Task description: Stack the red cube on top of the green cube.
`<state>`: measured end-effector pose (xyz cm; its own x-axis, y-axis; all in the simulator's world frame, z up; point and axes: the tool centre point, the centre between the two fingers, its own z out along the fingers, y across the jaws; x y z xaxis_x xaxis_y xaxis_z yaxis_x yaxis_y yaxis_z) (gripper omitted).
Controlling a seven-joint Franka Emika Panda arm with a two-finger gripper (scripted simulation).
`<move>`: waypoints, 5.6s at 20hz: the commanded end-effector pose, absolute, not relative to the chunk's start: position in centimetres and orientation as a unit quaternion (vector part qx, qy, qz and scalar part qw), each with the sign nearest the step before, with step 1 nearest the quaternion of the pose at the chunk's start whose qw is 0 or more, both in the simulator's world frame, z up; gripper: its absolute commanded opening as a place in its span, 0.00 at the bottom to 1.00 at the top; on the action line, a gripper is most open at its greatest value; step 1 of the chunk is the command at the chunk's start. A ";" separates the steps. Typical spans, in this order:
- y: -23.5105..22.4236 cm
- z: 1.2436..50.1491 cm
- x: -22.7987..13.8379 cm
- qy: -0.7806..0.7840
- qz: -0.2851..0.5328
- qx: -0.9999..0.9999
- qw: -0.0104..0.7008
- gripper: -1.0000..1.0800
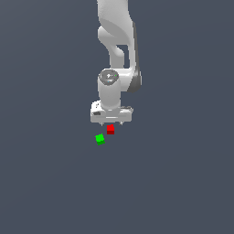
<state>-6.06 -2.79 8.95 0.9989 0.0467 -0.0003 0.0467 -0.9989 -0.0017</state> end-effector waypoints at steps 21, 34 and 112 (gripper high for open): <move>-3.8 4.6 -7.1 -0.026 0.000 -1.000 0.000 0.96; -3.8 2.0 -7.0 -0.026 0.000 -1.000 0.000 0.00; -9.3 6.0 -0.5 -0.026 0.000 -1.000 0.000 0.96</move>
